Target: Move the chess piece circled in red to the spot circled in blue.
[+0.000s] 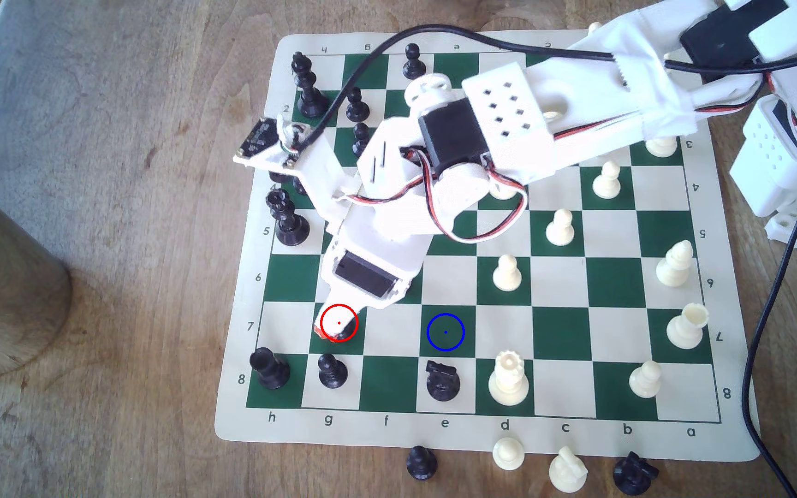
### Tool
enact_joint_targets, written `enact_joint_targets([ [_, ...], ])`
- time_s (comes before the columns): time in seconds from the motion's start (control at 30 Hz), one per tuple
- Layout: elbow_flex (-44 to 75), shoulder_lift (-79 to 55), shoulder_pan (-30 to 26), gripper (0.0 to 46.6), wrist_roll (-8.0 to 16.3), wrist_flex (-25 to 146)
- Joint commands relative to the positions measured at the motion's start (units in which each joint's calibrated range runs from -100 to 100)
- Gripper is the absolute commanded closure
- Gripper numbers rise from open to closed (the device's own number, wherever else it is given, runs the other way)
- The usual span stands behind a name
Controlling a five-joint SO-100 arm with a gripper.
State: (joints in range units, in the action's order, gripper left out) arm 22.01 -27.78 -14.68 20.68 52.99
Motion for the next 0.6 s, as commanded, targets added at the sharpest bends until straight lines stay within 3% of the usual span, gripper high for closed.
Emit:
enact_joint_targets([
  [0.0,6.9,1.0,0.7,30.4,-0.3,-1.1],
  [0.57,12.2,-4.6,0.4,33.2,-0.5,-0.2],
])
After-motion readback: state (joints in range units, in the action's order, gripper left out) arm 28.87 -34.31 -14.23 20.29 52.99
